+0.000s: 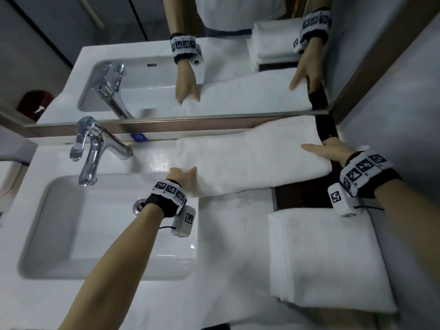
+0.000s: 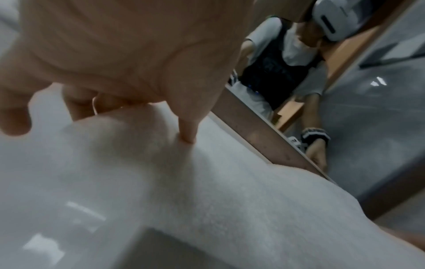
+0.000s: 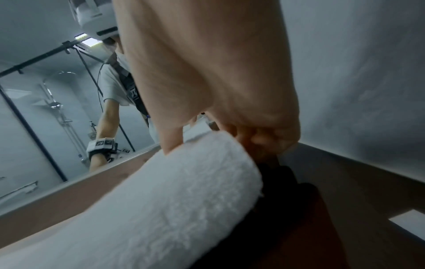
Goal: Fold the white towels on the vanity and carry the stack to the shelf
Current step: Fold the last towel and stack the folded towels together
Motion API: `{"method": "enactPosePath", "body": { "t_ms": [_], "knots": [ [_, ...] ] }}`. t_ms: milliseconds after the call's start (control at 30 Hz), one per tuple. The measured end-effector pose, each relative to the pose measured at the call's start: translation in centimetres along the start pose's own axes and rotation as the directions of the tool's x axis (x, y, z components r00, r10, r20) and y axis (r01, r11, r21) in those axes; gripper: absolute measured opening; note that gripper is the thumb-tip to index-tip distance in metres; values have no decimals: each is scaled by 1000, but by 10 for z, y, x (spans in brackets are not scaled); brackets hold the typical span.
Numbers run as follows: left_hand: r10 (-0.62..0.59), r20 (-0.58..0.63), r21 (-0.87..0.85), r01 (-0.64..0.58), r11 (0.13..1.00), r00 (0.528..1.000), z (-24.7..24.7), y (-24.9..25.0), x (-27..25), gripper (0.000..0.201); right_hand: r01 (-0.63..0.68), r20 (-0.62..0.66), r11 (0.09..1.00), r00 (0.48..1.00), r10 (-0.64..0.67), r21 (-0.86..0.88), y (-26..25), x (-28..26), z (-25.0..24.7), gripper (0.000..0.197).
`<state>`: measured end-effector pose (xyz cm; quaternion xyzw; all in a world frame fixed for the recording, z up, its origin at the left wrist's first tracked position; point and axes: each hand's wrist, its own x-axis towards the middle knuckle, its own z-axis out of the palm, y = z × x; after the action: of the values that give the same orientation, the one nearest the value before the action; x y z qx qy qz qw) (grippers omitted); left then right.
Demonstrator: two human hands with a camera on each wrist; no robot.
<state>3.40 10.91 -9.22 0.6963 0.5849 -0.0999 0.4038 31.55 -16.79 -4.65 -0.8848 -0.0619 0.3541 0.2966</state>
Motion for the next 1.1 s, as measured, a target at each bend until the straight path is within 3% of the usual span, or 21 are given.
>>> {"method": "enactPosePath", "body": {
  "t_ms": [100,167,233,333,467,533,600,667,767,900,1033,1100],
  "knots": [
    [21,103,-47,-16,999,995,1,-13,-5,44,-16,42,999,999,15,43,1,-9,-1,67],
    [47,144,-48,-40,998,988,0,-21,-10,53,5,87,996,996,-13,92,1,-16,-3,63],
    [52,145,-153,-29,988,988,1,-30,-16,65,44,129,991,990,-60,124,1,-24,0,58],
    [115,97,-286,-83,955,989,4,-37,-21,52,105,127,993,986,-112,60,5,-33,11,55],
    [246,-112,-346,-270,899,963,-5,-45,-29,39,272,-78,962,959,-273,-28,15,-39,7,44],
    [296,-150,-379,-331,864,943,-6,-49,-34,36,296,-120,952,945,-304,-81,21,-41,0,40],
    [288,-91,-265,-302,916,953,2,-52,-37,44,263,-88,952,956,-278,-155,28,-42,0,43],
    [201,55,-102,-194,976,978,12,-56,-37,54,211,-45,963,974,-221,-166,33,-41,3,47],
    [111,214,-180,-72,981,971,13,-60,-35,48,169,-43,974,983,-177,-152,30,-40,2,36],
    [83,137,-359,-29,933,987,-1,-45,-25,39,108,7,994,994,-108,-7,11,-37,-6,43],
    [53,98,-325,-19,946,994,-6,-26,-17,43,10,101,998,995,-17,69,-10,-32,-10,54],
    [68,95,-368,-28,929,993,-12,-19,-18,34,-17,163,995,987,1,97,-19,-30,-13,50]
  ]
}}
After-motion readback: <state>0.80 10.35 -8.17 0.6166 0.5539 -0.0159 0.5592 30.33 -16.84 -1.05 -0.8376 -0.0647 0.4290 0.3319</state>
